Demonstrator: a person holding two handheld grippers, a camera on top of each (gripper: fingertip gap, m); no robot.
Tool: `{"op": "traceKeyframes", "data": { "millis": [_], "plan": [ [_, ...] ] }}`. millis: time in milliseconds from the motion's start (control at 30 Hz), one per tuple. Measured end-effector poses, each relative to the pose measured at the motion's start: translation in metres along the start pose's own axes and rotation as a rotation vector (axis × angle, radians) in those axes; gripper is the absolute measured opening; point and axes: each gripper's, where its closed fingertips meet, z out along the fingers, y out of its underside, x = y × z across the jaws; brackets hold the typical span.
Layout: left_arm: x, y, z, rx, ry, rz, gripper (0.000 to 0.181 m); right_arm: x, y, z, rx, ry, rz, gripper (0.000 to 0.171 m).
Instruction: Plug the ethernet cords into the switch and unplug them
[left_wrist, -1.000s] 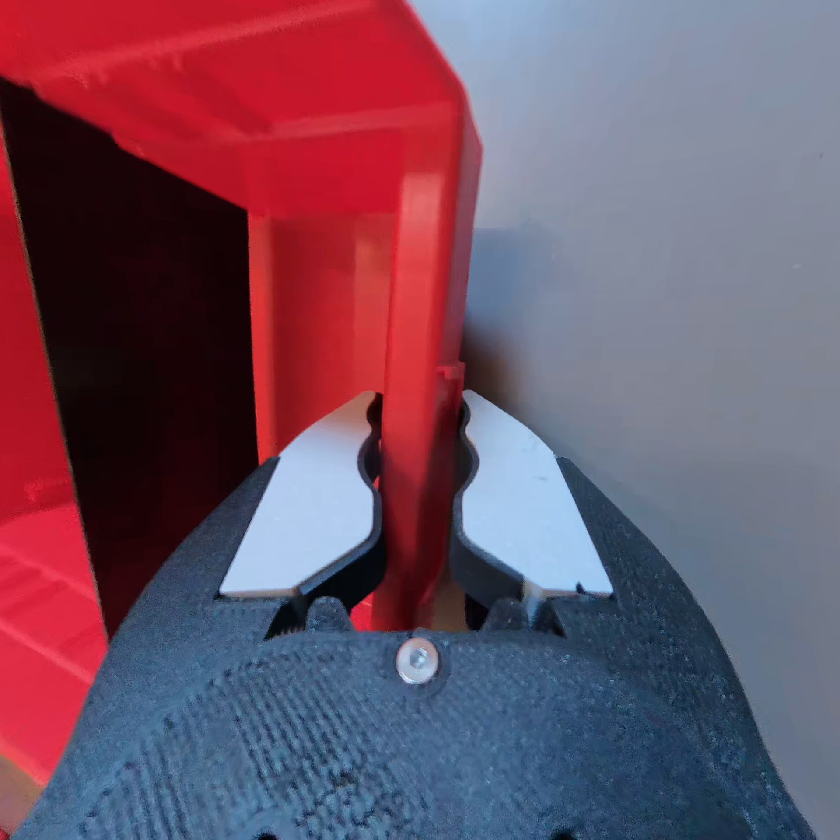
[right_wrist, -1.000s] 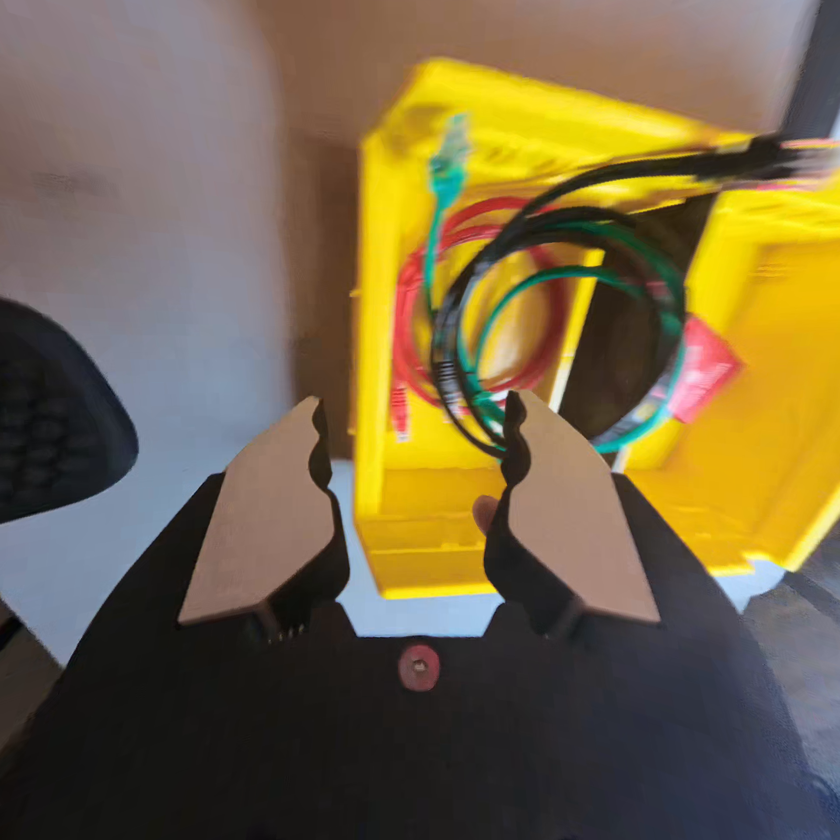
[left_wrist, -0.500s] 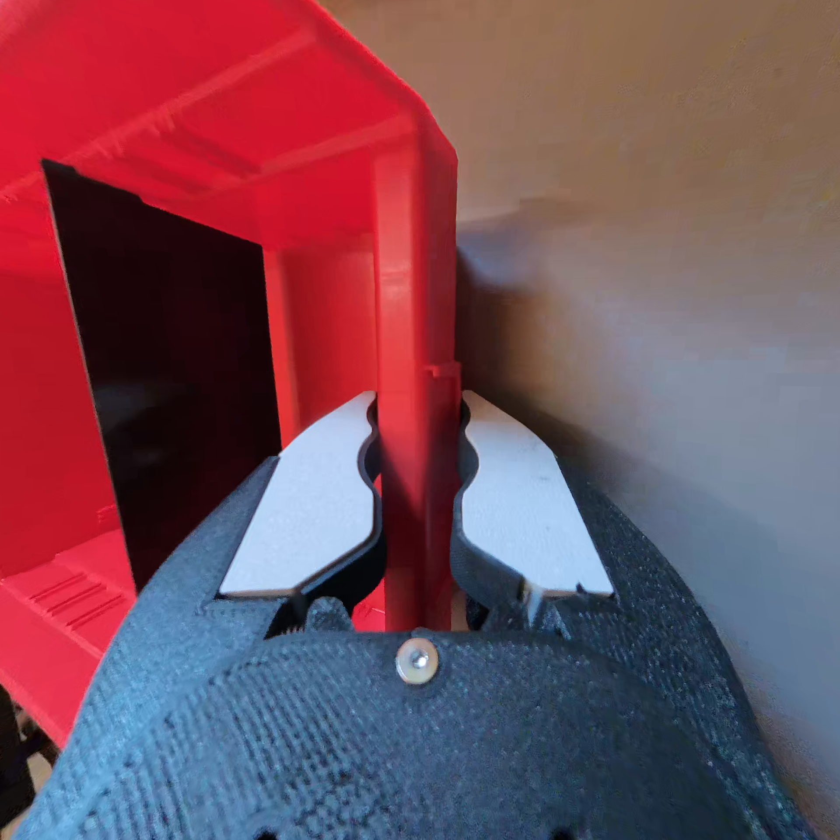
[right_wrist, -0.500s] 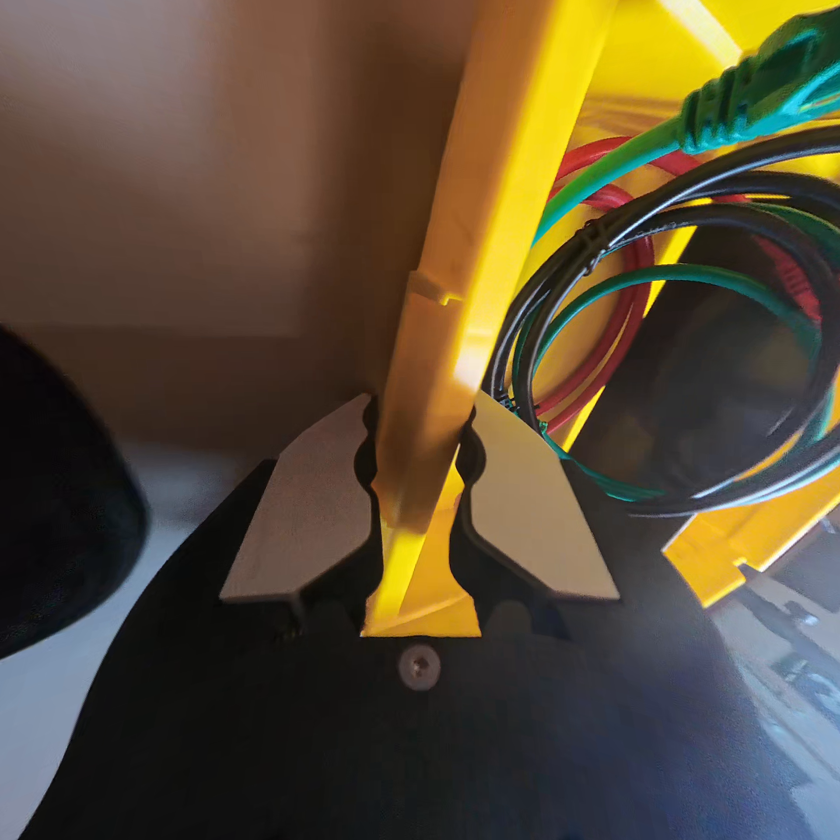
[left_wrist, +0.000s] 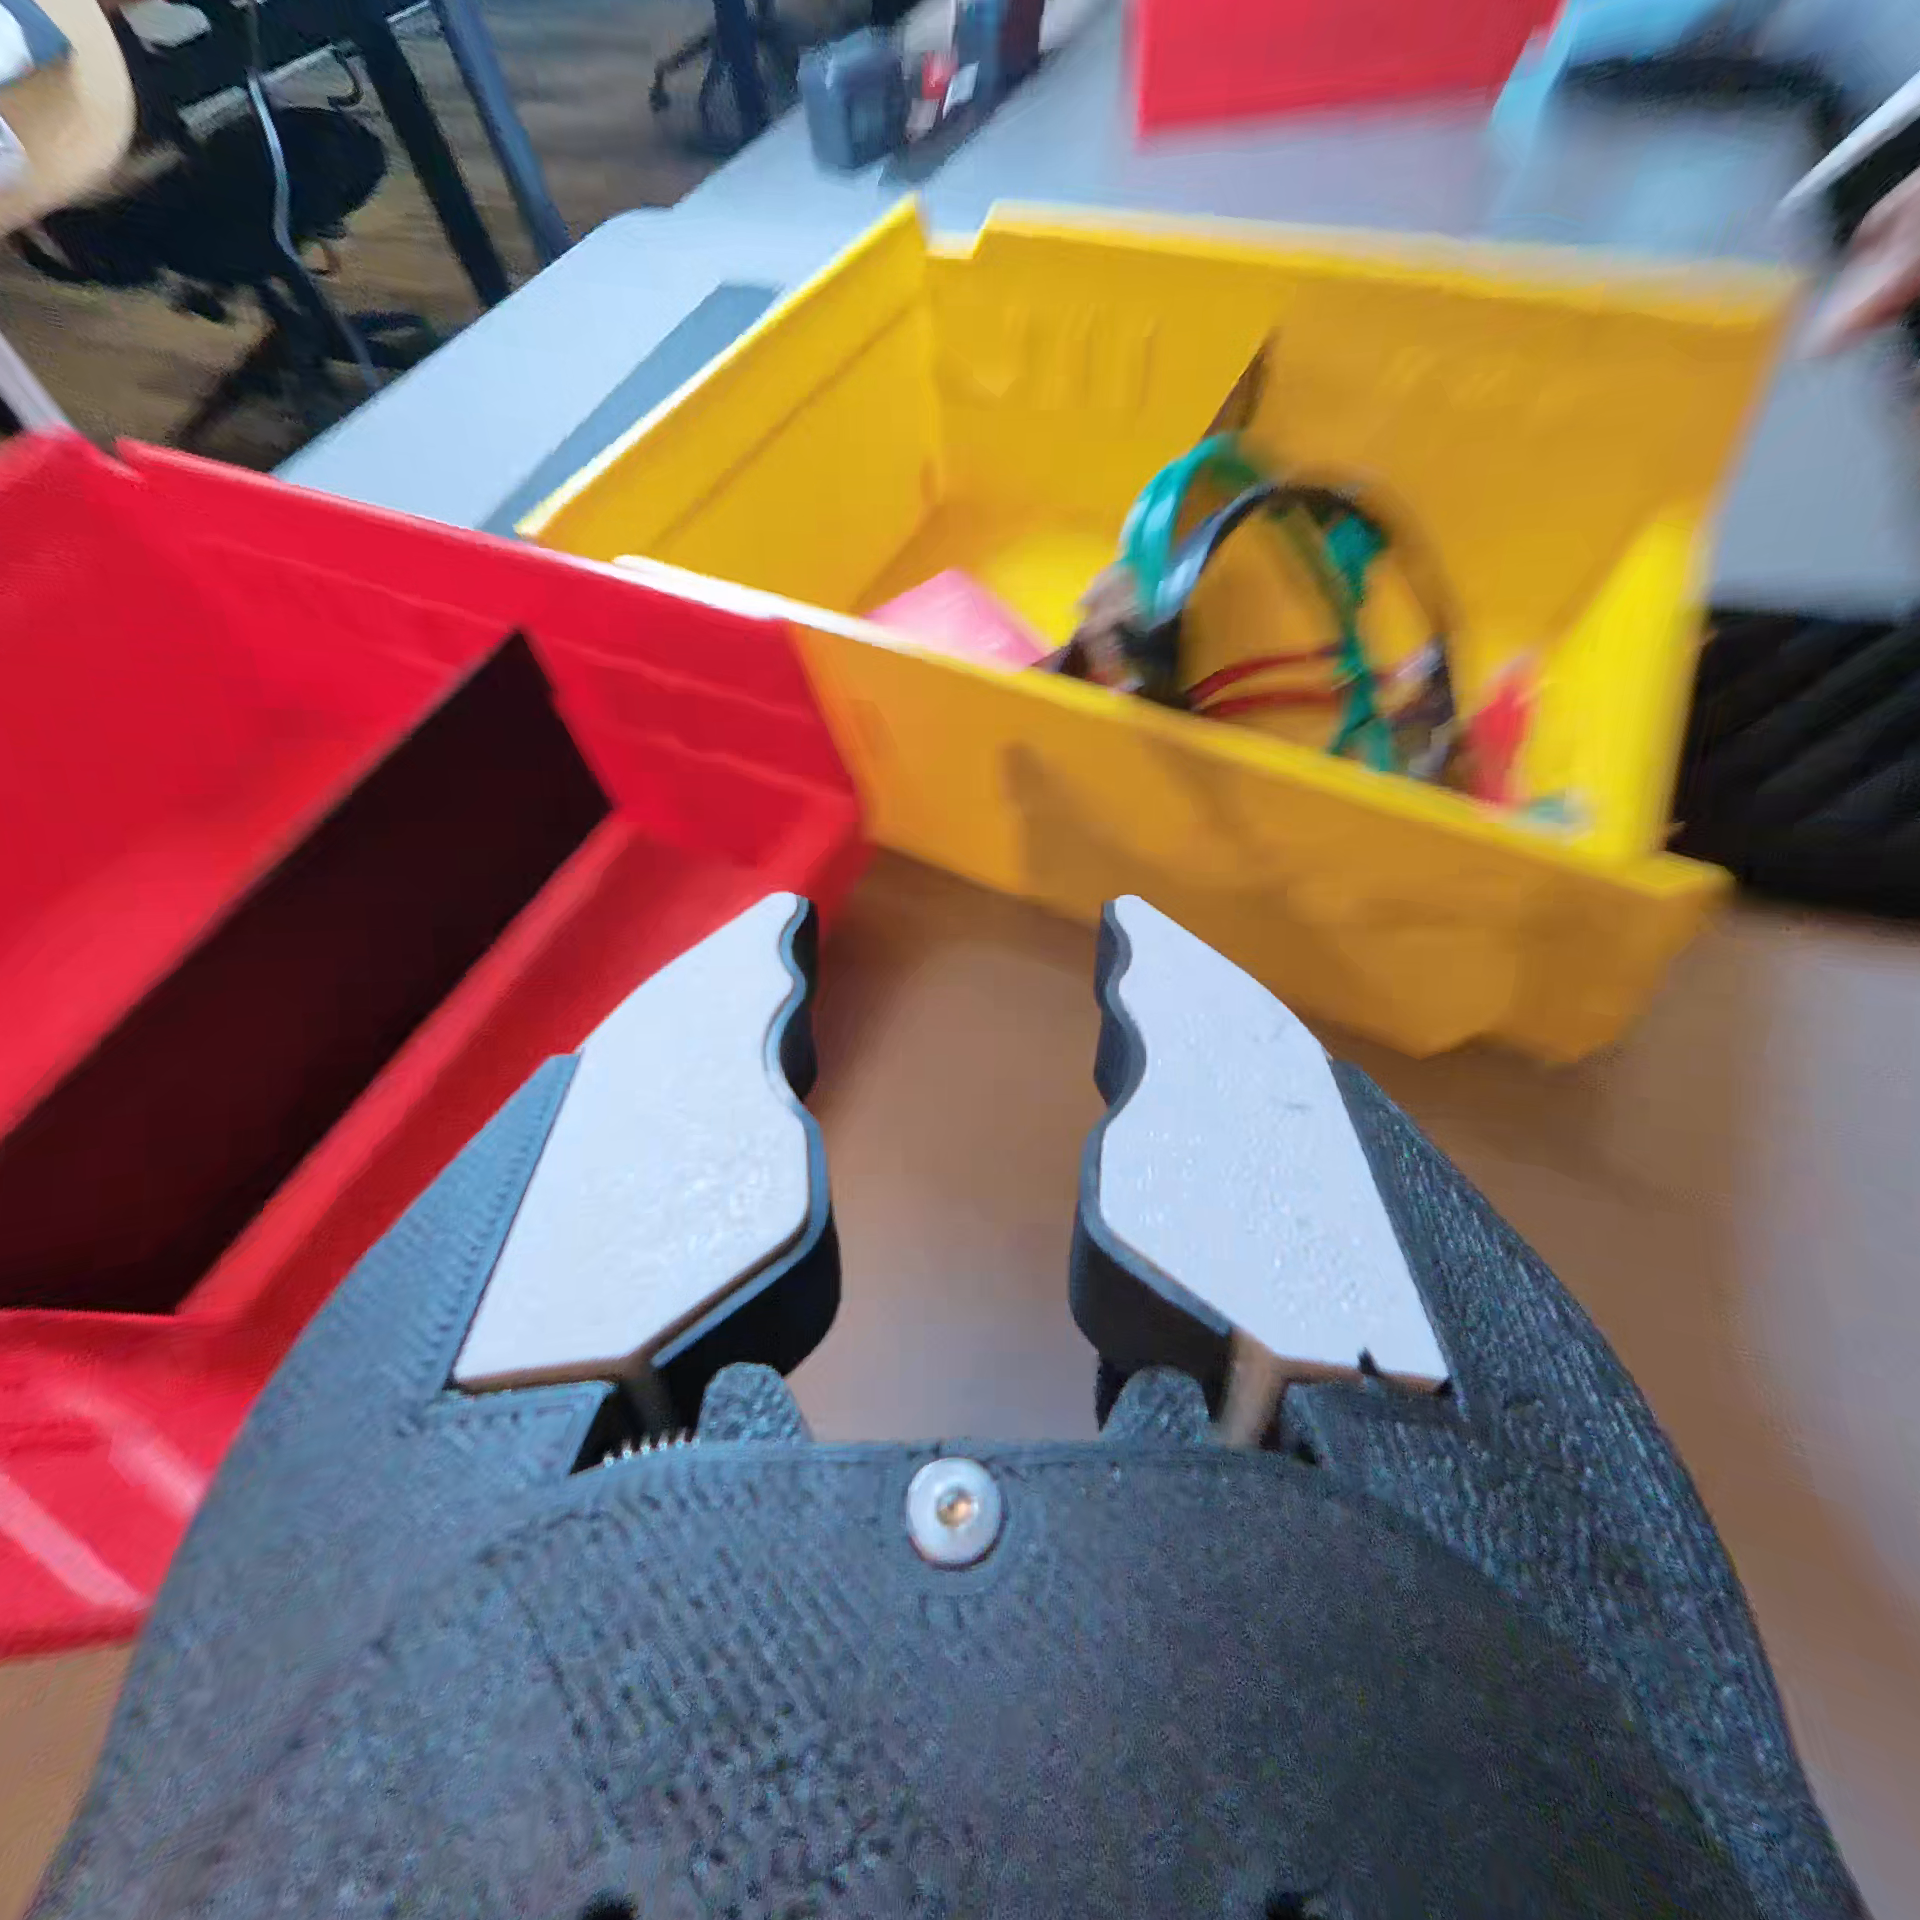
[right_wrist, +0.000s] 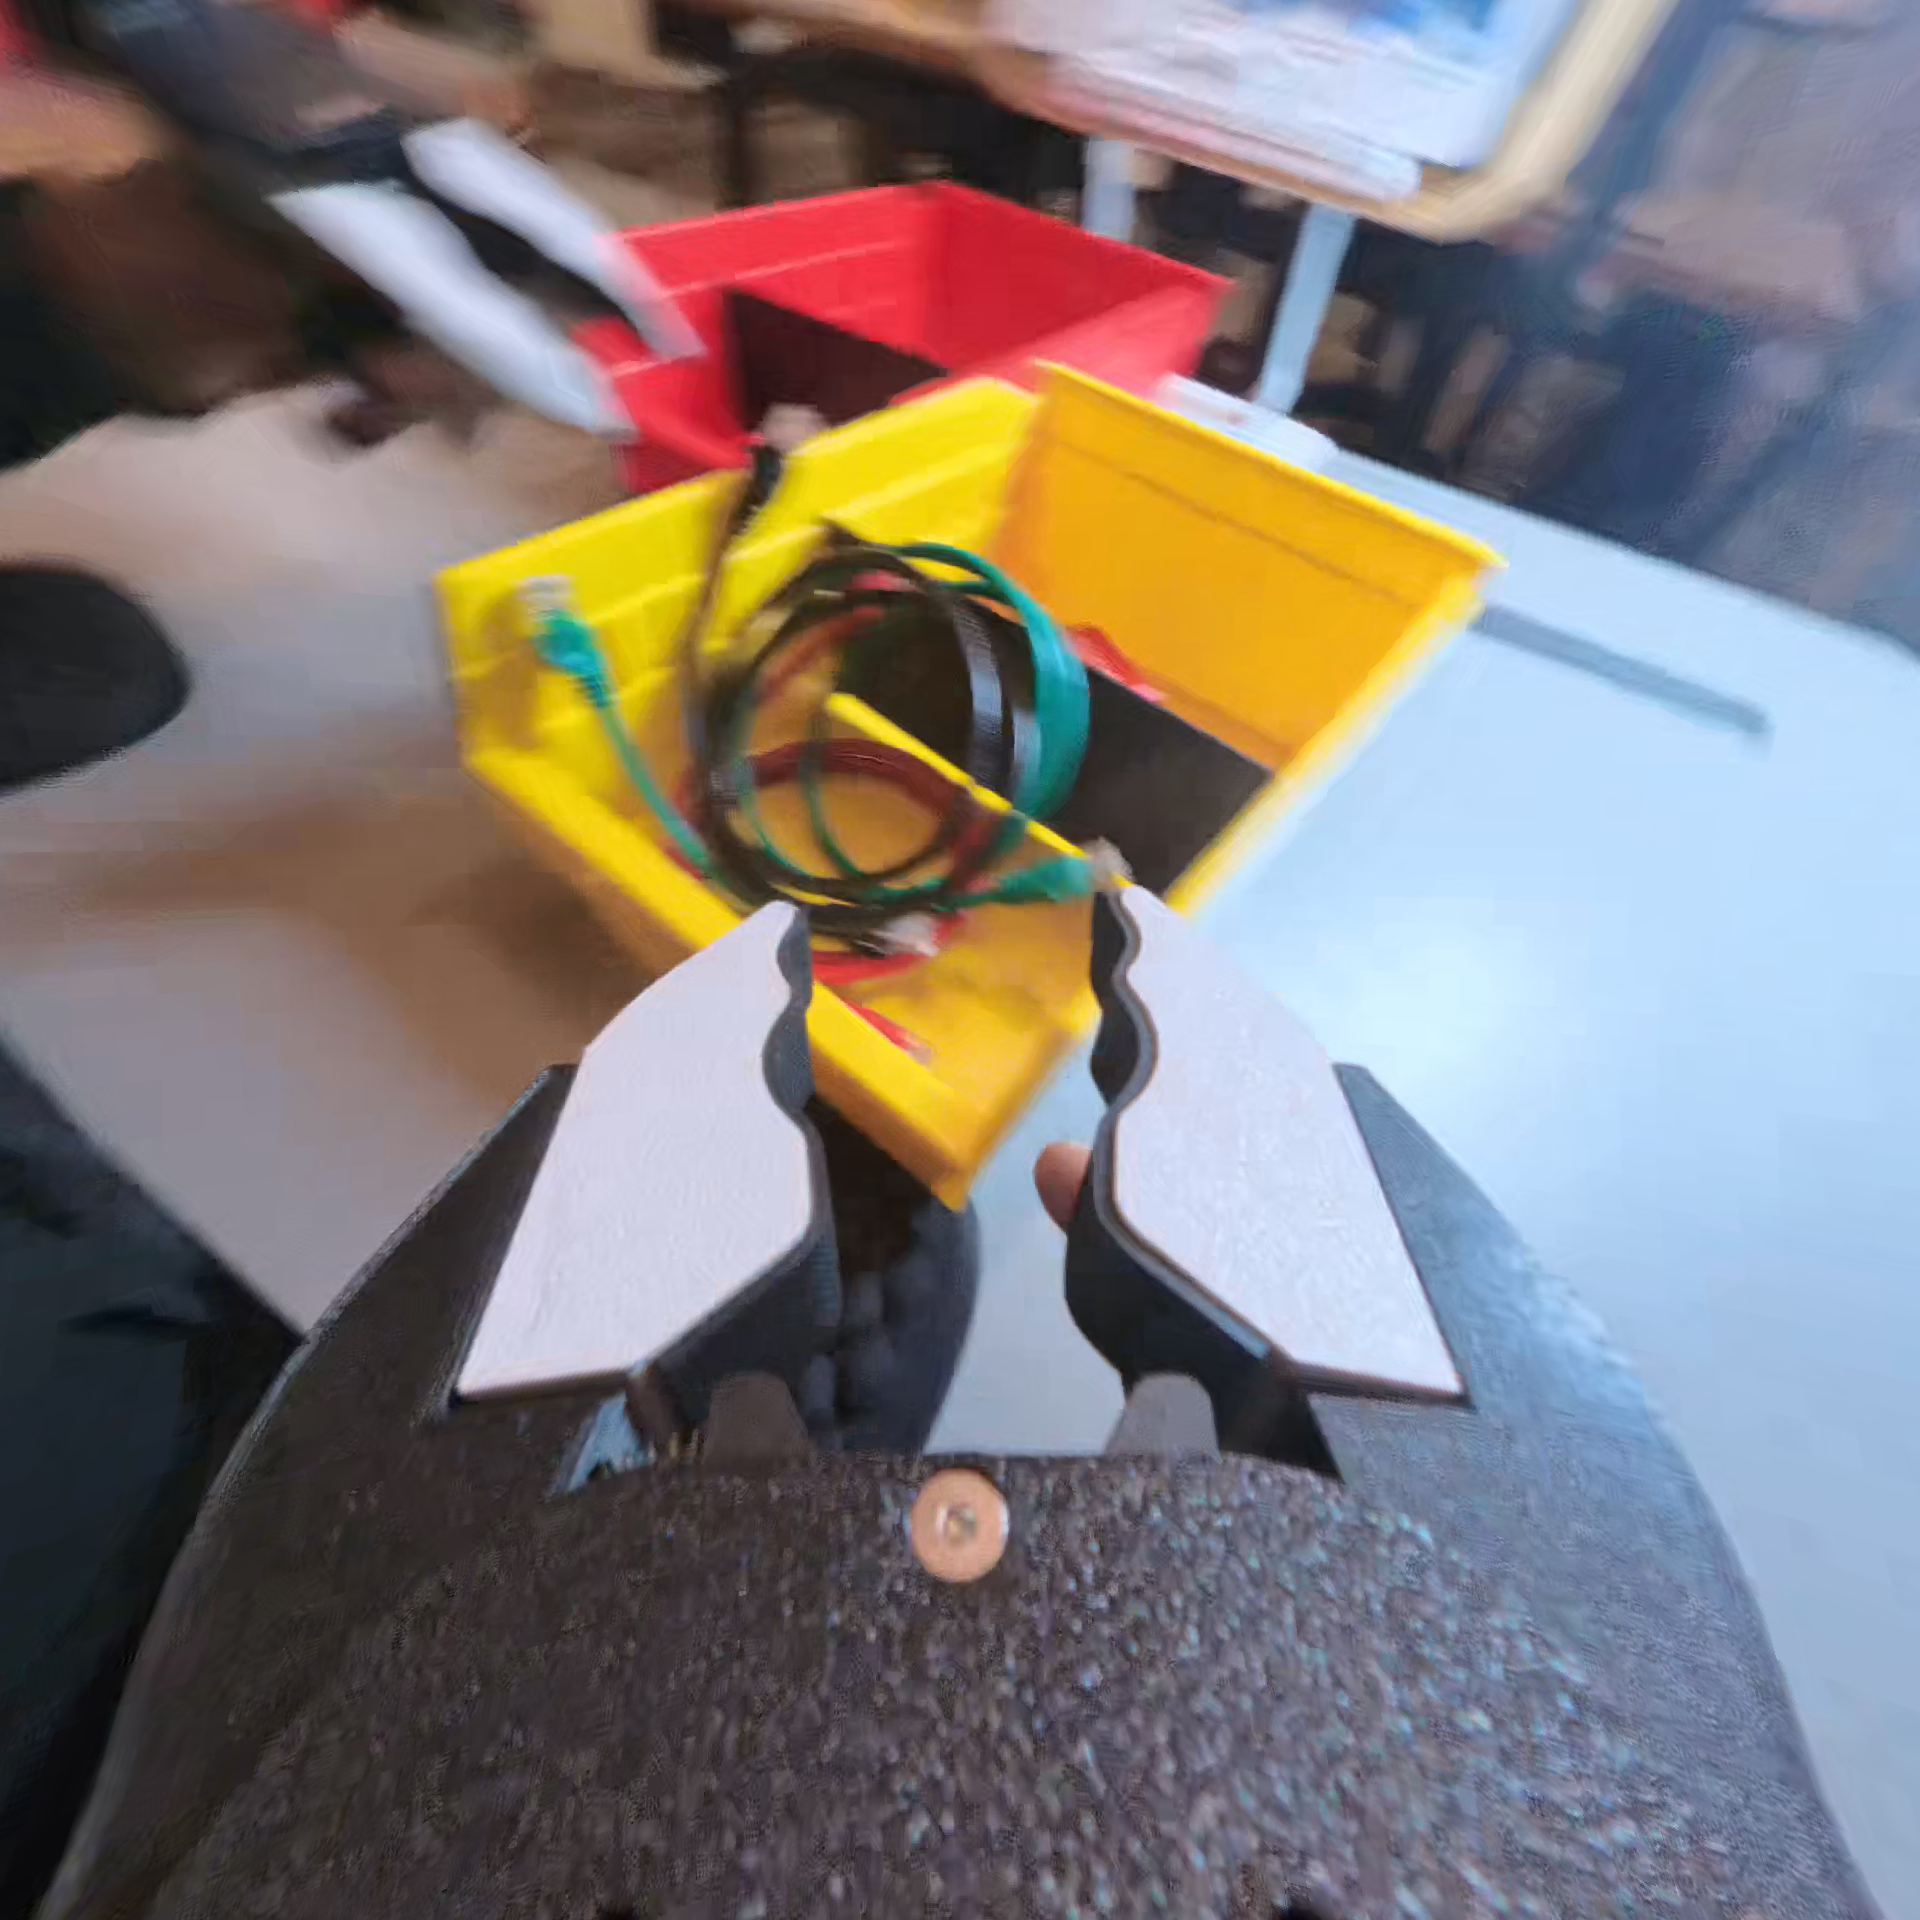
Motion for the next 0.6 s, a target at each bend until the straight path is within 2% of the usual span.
{"op": "traceKeyframes", "data": {
  "millis": [100, 167, 300, 333, 400, 433, 467, 500, 600],
  "plan": [
    [0.054, -0.008, -0.015, 0.118, 0.074, -0.246, 0.059, 0.026, 0.032, 0.0, 0.016, 0.108, 0.224, 0.064],
    [0.082, -0.009, -0.016, 0.159, 0.065, -0.339, 0.058, 0.025, 0.04, 0.011, 0.03, 0.131, 0.264, 0.066],
    [0.114, -0.004, 0.009, 0.164, 0.005, -0.406, 0.063, 0.027, 0.044, 0.039, -0.006, 0.189, 0.285, 0.063],
    [0.118, -0.004, 0.016, 0.154, -0.009, -0.405, 0.064, 0.031, 0.043, 0.042, -0.018, 0.22, 0.268, 0.06],
    [0.11, 0.003, 0.031, 0.106, -0.119, -0.339, 0.058, 0.031, 0.038, 0.047, -0.019, 0.224, 0.242, 0.04],
    [0.106, 0.01, 0.038, 0.064, -0.16, -0.296, 0.048, 0.032, 0.037, 0.048, -0.021, 0.237, 0.235, 0.038],
    [0.104, 0.013, 0.042, 0.041, -0.184, -0.263, 0.046, 0.034, 0.037, 0.048, -0.023, 0.249, 0.232, 0.034],
    [0.1, 0.013, 0.042, 0.04, -0.229, -0.238, 0.04, 0.038, 0.036, 0.045, -0.012, 0.268, 0.24, 0.02],
    [0.102, 0.011, 0.039, 0.004, -0.289, -0.112, 0.032, 0.036, 0.034, 0.036, 0.018, 0.323, 0.184, 0.017]
  ]
}}
